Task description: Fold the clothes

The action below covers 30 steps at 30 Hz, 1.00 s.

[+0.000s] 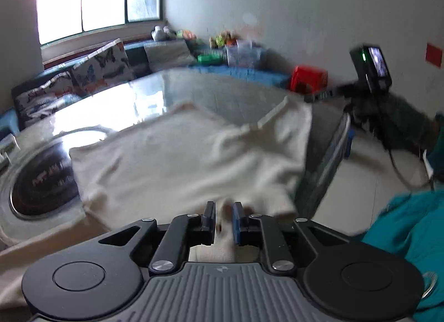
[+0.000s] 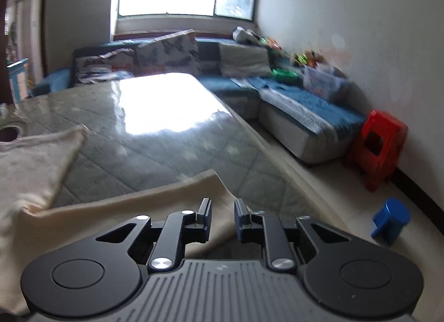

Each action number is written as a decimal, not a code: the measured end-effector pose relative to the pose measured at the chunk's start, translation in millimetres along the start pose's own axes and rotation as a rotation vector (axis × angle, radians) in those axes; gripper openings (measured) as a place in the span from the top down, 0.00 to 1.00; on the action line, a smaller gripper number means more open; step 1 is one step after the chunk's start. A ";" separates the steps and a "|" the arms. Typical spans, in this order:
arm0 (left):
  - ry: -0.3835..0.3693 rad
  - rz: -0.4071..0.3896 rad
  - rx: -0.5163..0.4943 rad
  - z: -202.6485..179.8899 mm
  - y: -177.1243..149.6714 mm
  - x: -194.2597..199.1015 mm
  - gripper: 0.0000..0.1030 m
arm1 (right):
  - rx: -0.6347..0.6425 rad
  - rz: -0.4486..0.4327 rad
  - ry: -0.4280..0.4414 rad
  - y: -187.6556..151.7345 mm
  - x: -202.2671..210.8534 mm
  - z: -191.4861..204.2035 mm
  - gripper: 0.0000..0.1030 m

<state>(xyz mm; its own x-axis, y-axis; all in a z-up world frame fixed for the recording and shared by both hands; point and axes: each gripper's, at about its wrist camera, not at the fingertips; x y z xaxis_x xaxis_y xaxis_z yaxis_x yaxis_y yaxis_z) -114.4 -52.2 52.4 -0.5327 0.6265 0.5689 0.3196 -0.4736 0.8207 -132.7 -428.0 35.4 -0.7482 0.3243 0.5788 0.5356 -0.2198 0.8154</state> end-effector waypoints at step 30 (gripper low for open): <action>0.187 0.101 0.247 65.5 -7.8 -43.4 0.76 | 0.228 0.154 0.470 42.4 -63.2 126.0 0.70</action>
<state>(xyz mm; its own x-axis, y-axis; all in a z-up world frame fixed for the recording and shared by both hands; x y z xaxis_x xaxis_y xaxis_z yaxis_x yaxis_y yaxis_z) -42.4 -35.1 24.8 -0.6161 0.4487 0.6474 0.5466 -0.3484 0.7615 -13.4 -341.9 32.2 -0.7209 -0.1536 0.6758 0.6850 -0.0104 0.7284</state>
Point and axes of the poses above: each gripper's, at about its wrist camera, not at the fingertips, and x roughly against the way its jaws point, z to its left, y to its top, and after that the axes turned 5 degrees about -x, right-handed
